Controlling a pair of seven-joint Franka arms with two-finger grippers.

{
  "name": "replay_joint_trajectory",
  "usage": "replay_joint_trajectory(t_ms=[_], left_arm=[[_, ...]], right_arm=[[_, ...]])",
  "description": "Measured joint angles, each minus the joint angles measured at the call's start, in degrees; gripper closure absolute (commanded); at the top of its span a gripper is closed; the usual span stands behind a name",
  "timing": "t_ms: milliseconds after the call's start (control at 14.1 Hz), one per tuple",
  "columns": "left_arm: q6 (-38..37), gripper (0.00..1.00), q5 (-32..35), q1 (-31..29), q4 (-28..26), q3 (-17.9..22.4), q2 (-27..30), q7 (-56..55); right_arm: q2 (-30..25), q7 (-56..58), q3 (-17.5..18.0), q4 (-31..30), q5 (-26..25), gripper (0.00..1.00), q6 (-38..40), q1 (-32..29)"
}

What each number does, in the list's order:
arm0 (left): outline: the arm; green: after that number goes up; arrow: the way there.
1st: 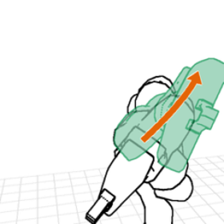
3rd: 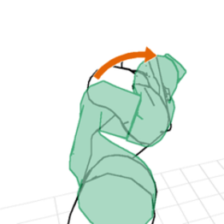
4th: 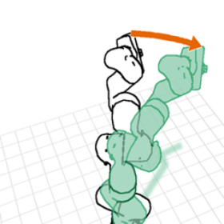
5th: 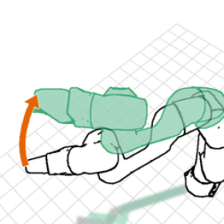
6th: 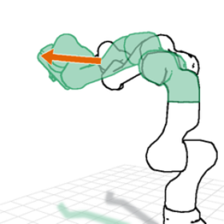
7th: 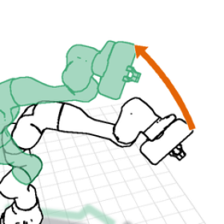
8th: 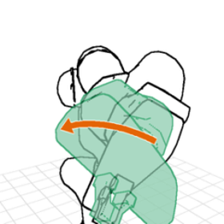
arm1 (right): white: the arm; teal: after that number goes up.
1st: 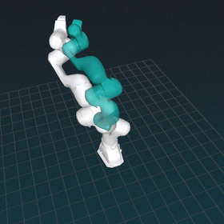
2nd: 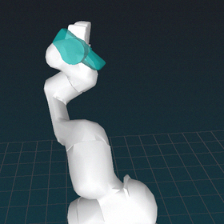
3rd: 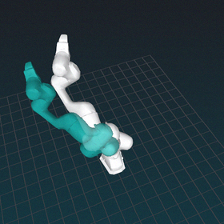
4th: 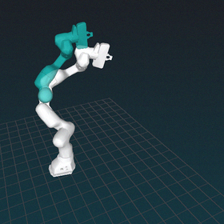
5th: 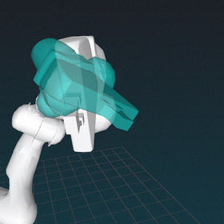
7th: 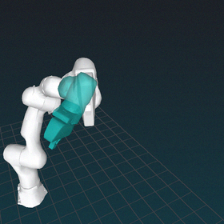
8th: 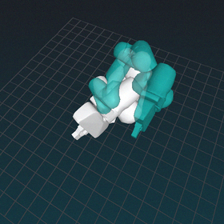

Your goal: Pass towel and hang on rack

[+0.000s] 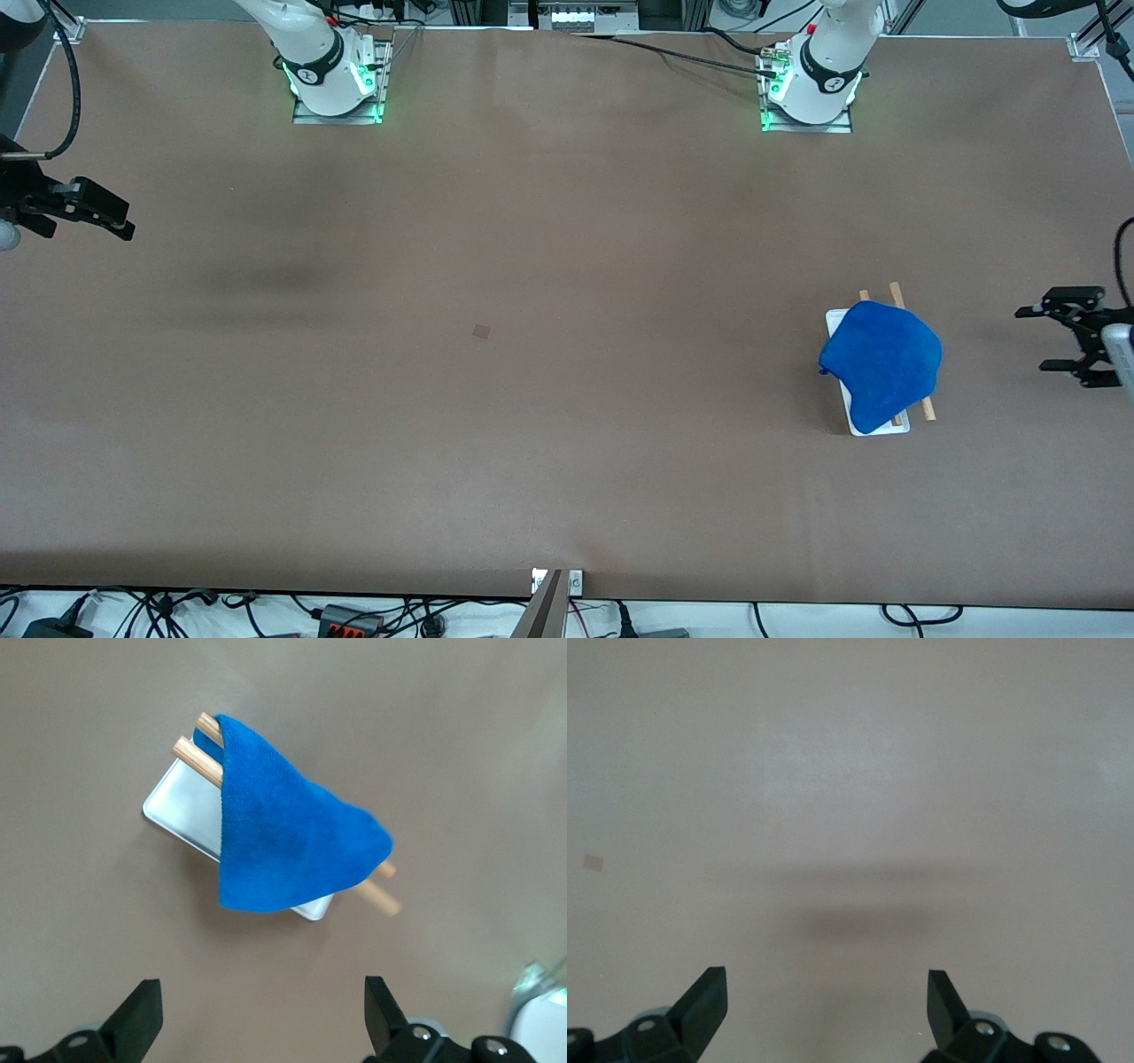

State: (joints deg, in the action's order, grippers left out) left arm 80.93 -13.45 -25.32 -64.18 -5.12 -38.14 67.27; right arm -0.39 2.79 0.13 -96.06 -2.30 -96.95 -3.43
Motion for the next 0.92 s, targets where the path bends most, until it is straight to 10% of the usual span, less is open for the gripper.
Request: replay_joint_trajectory(t_ms=[498,925], left_arm=[[-19.54,0.00,1.13,5.45,9.98,-0.23,0.25,-33.08],[-20.00,0.00,1.67,8.09,10.70,-0.13,0.92,-40.73]], right_arm=[[0.00,0.00,0.13,0.00,0.00,0.00,0.10,0.30],[0.00,-0.12,0.14,0.00,0.00,0.00,0.11,0.48]])
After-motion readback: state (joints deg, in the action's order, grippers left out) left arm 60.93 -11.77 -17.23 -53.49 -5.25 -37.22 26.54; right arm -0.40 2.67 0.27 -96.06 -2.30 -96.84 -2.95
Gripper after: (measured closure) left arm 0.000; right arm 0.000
